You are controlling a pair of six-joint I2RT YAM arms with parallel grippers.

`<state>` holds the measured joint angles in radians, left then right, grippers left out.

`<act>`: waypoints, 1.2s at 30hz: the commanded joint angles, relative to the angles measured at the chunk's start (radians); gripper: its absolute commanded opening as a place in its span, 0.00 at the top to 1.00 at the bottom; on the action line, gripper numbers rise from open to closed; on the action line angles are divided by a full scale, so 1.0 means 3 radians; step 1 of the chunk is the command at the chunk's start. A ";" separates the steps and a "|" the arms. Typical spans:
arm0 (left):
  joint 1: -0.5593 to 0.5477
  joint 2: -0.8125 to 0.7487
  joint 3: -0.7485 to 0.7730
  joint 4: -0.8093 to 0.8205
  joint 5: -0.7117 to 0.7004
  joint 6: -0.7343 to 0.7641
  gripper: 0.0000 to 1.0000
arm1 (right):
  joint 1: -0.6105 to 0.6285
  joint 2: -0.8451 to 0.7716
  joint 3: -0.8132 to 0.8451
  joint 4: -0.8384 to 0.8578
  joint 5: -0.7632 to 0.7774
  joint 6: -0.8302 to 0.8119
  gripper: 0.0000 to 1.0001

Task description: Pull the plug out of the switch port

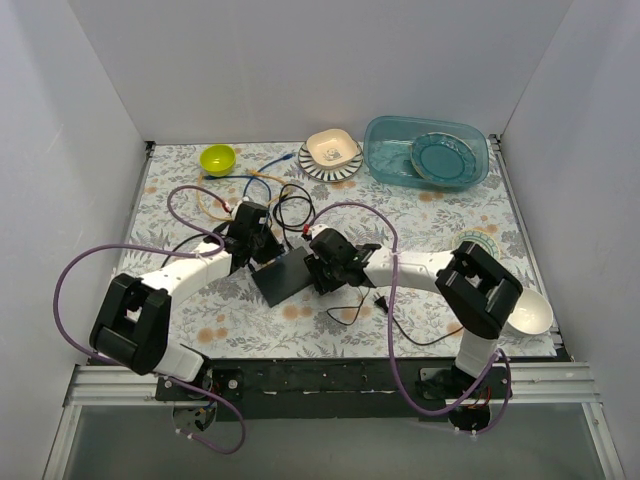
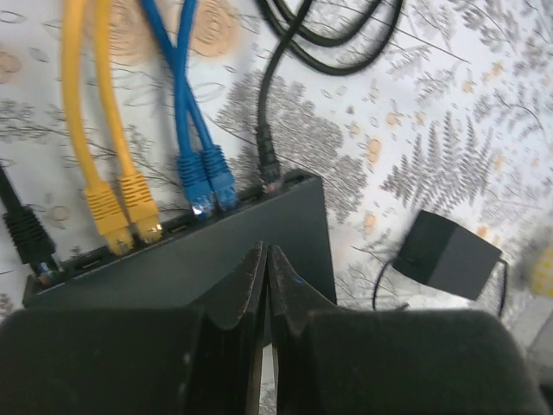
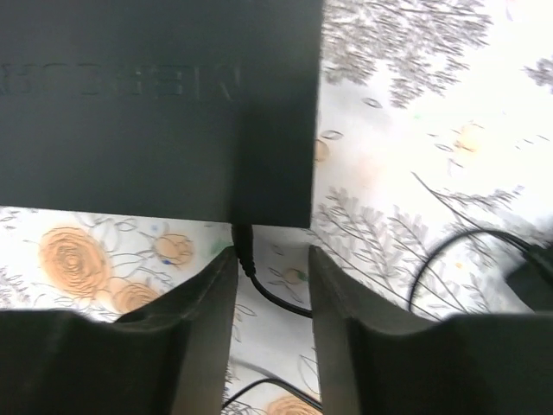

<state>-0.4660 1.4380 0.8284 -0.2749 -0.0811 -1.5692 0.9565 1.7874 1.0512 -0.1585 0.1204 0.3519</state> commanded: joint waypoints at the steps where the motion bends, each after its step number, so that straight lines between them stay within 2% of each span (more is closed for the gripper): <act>1: 0.0009 0.0054 -0.0005 0.0231 0.0449 0.0025 0.96 | -0.0049 0.0004 -0.0211 -0.0413 0.0447 -0.0115 0.49; 4: 0.0004 0.0192 -0.0036 0.0282 0.0566 0.0015 0.96 | -0.0049 -0.0037 -0.0282 -0.0270 0.0580 -0.0120 0.45; 12: 0.0004 0.0351 -0.0189 0.0328 0.0751 0.0041 0.99 | -0.0034 -0.0032 -0.0349 0.0226 0.0759 -0.0222 0.45; 25: 0.0009 0.0545 -0.0322 0.0303 0.0751 0.0107 1.00 | 0.0058 0.0116 -0.0201 0.0452 0.0729 -0.0416 0.49; 28: 0.0009 0.0570 -0.0327 0.0308 0.0756 0.0122 1.00 | 0.0058 0.0213 -0.0155 0.0431 0.0739 -0.0432 0.51; 32: 0.0009 0.0591 -0.0358 0.0313 0.0787 0.0133 1.00 | 0.0058 0.0270 -0.0190 0.0498 0.0780 -0.0442 0.63; 36: 0.0009 0.0586 -0.0404 0.0308 0.0787 0.0148 1.00 | 0.0058 0.0275 -0.0242 0.0631 0.0821 -0.0432 0.69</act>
<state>-0.4641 1.5787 0.7635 -0.0719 0.1848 -1.5661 0.9802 1.8099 1.0050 0.0273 0.3161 0.2363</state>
